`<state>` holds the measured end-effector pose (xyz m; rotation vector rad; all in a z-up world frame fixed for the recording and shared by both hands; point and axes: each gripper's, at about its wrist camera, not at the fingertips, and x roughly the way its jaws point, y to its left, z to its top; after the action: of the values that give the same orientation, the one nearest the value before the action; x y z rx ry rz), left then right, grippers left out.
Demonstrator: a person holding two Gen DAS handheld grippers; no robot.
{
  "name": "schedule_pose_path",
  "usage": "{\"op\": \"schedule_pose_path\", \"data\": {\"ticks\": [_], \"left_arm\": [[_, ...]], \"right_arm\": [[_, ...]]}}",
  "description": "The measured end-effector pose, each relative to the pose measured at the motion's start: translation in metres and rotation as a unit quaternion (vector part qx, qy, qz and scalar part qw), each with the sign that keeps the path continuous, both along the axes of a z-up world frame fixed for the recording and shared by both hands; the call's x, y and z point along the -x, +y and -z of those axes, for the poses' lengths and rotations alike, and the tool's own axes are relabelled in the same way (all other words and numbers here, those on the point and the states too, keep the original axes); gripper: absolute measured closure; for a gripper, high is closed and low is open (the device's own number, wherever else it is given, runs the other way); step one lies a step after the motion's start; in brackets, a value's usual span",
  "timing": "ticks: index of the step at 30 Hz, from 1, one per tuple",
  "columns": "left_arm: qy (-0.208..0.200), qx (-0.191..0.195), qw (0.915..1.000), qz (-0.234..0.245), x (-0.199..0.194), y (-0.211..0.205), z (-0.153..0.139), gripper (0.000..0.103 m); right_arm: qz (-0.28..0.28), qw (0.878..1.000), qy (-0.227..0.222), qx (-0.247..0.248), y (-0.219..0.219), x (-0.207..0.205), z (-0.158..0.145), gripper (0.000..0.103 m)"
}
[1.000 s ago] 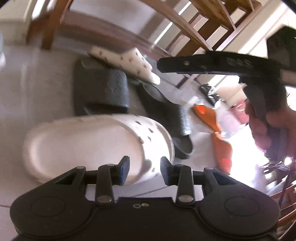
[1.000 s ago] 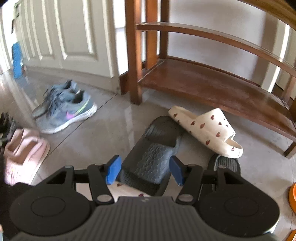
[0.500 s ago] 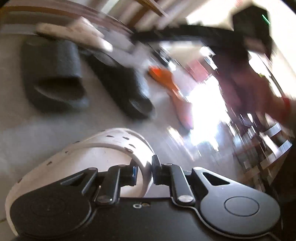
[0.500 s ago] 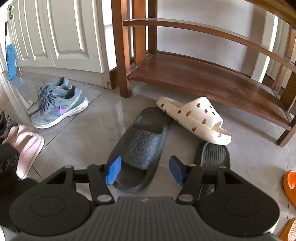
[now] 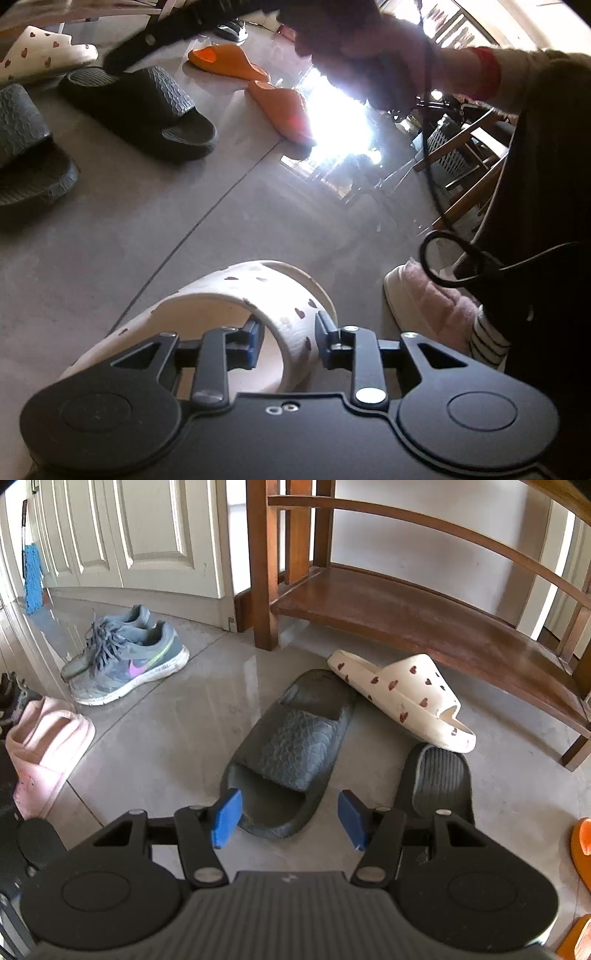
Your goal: Organize scattered shoes
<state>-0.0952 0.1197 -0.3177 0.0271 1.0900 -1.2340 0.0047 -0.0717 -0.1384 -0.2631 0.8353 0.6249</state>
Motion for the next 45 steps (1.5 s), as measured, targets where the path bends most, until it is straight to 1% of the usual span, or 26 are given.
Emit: {"op": "schedule_pose_path", "data": {"ticks": [3,5,8,12,13,15,16,18,20,24,27,31,32,34,36,38,39,41,42,44,45], "left_arm": [[-0.002,0.0,0.9999,-0.011,0.001,0.01,-0.006,0.069],[-0.001,-0.003,0.9996,-0.027,0.002,0.018,-0.009,0.067],[0.01,-0.009,0.9988,-0.047,0.003,0.022,-0.011,0.066],[0.036,-0.017,0.9968,-0.07,0.021,0.039,-0.009,0.063],[0.046,-0.026,0.9957,-0.076,0.029,0.044,-0.006,0.063],[0.049,-0.051,0.9938,-0.086,0.036,0.046,0.0,0.063],[0.045,-0.071,0.9918,-0.096,0.04,0.048,0.005,0.062],[0.045,-0.095,0.987,-0.121,0.039,0.049,0.013,0.062],[0.044,-0.098,0.9828,-0.15,0.032,0.049,0.018,0.063],[-0.004,-0.106,0.9821,-0.156,0.018,0.037,0.017,0.062],[-0.025,-0.099,0.9836,-0.149,0.001,0.02,0.015,0.062],[-0.044,-0.095,0.9877,-0.116,-0.017,-0.008,0.016,0.062],[-0.047,-0.098,0.988,-0.11,-0.019,-0.012,0.016,0.061],[-0.075,-0.117,0.9864,-0.087,-0.023,-0.016,0.006,0.061],[-0.106,-0.132,0.9823,-0.08,-0.028,-0.012,-0.008,0.061],[-0.14,-0.141,0.9749,-0.1,-0.042,-0.005,-0.026,0.061],[-0.157,-0.137,0.9701,-0.125,-0.053,-0.002,-0.036,0.061],[-0.189,-0.121,0.9587,-0.175,-0.077,0.006,-0.058,0.061],[-0.21,-0.109,0.9507,-0.201,-0.091,0.007,-0.069,0.061],[-0.233,-0.096,0.9404,-0.228,-0.108,0.003,-0.079,0.061],[-0.246,-0.084,0.932,-0.253,-0.124,-0.001,-0.086,0.061]], "right_arm": [[0.007,1.0,0.004,-0.002,-0.006,0.0,0.006,0.041],[0.008,1.0,0.008,-0.003,-0.009,0.001,0.01,0.041],[0.006,1.0,0.014,-0.002,-0.011,0.005,0.018,0.041],[0.002,1.0,0.017,-0.003,-0.014,0.01,0.024,0.041],[0.002,1.0,0.02,-0.005,-0.015,0.01,0.026,0.041],[0.004,1.0,0.027,-0.007,-0.016,0.011,0.03,0.041],[0.005,1.0,0.03,-0.007,-0.016,0.011,0.032,0.04],[0.003,0.999,0.033,-0.007,-0.014,0.011,0.034,0.04],[0.0,0.999,0.035,-0.007,-0.012,0.013,0.035,0.04],[-0.009,1.0,0.022,-0.002,-0.008,0.018,0.031,0.039],[-0.004,1.0,0.015,0.0,-0.012,0.019,0.029,0.036],[0.01,1.0,0.012,-0.001,-0.02,0.017,0.028,0.036],[0.015,1.0,0.009,-0.003,-0.022,0.016,0.027,0.036],[0.024,1.0,0.003,-0.007,-0.026,0.014,0.025,0.036],[0.037,0.999,-0.003,-0.013,-0.033,0.012,0.023,0.036],[0.048,0.999,-0.008,-0.017,-0.039,0.01,0.021,0.036],[0.059,0.998,-0.01,-0.02,-0.044,0.008,0.022,0.036],[0.081,0.996,-0.01,-0.029,-0.054,0.002,0.023,0.036],[0.092,0.995,-0.009,-0.033,-0.059,-0.001,0.023,0.036],[0.113,0.993,-0.008,-0.045,-0.067,-0.006,0.024,0.036],[0.124,0.991,-0.01,-0.053,-0.072,-0.01,0.023,0.036]]}}
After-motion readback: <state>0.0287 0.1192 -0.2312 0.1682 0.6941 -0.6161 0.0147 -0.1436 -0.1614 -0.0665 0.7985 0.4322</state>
